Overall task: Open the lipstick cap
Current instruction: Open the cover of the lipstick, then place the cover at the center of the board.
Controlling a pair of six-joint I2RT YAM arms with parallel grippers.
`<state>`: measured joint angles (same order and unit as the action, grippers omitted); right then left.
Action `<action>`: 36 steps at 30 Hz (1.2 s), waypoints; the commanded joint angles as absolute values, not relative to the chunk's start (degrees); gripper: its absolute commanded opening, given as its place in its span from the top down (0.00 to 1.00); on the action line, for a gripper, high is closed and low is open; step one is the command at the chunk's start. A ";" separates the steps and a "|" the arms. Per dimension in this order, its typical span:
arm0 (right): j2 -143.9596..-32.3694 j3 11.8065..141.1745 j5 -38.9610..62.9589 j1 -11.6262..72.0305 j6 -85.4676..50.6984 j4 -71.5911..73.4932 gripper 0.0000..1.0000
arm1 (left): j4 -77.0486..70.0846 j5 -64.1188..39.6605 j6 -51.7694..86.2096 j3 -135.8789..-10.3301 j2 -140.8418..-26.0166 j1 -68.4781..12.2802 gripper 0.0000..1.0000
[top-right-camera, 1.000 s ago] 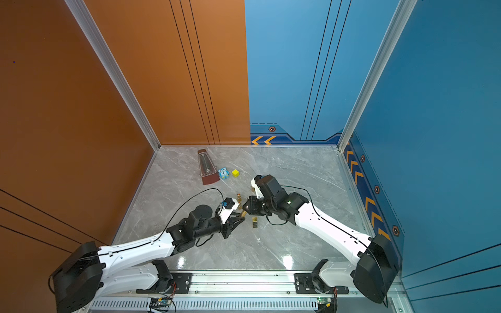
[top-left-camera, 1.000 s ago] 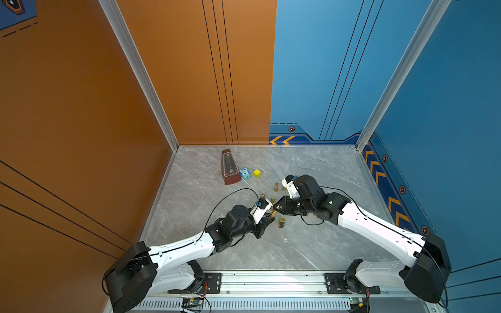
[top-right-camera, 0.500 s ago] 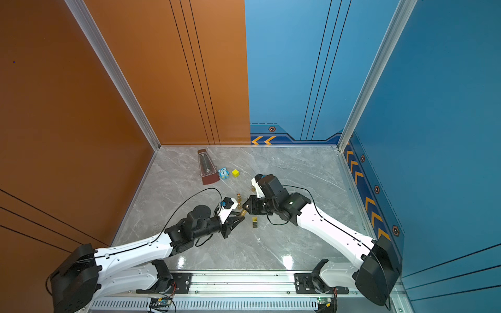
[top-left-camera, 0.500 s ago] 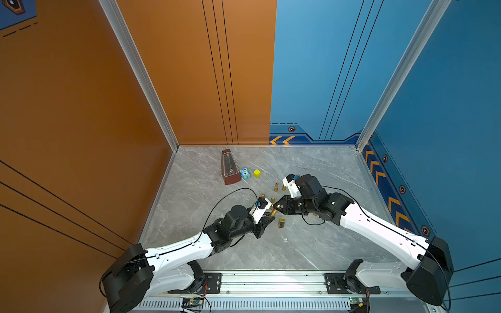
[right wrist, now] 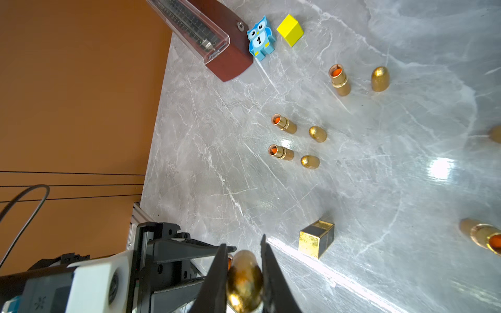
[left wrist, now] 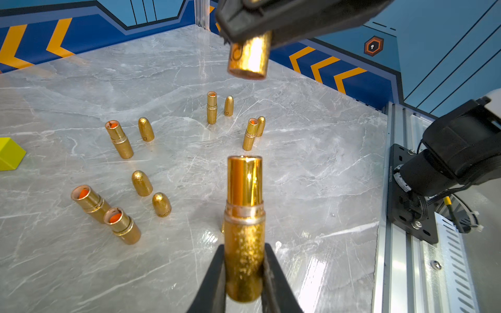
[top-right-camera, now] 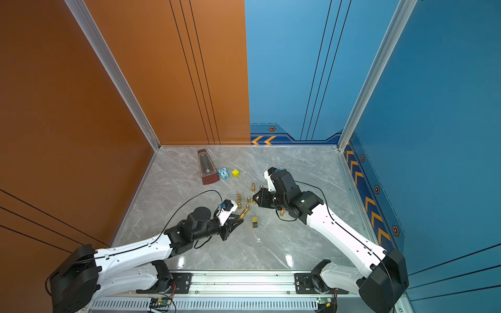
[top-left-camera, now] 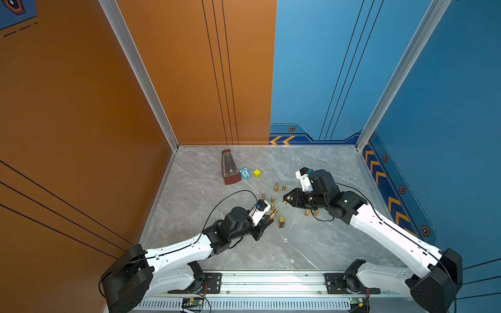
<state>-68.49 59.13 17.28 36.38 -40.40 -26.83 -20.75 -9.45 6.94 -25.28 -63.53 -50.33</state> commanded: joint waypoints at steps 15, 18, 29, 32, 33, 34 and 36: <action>-67.08 40.26 -5.87 38.44 -27.24 -20.39 0.83 | -20.02 -2.46 7.06 -23.47 -60.03 -49.44 1.00; -68.88 37.70 -6.51 39.17 -26.29 -15.66 0.84 | -20.00 -1.91 7.03 -23.64 -60.40 -49.27 1.00; -78.61 35.17 -6.85 41.72 -23.48 -4.55 0.84 | -20.02 -0.60 6.86 -25.33 -62.35 -49.08 1.00; -80.75 35.68 -7.70 42.88 -22.83 -3.78 0.84 | -20.06 -0.82 6.77 -25.54 -62.82 -49.05 1.00; -81.32 35.83 -8.11 43.03 -22.82 -3.82 0.84 | -20.08 -0.80 6.77 -25.58 -62.97 -49.01 1.00; -81.89 35.89 -8.40 43.21 -22.86 -3.71 0.84 | -20.08 -0.79 6.65 -25.65 -63.06 -48.98 1.00; -82.71 35.72 -9.24 43.50 -23.15 -3.26 0.84 | -20.12 -0.92 6.53 -25.69 -63.19 -48.94 1.00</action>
<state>-81.65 35.53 -6.57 43.03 -23.94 -5.28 -20.27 -2.11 6.90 -24.12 -62.74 -49.50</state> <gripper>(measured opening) 0.206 0.209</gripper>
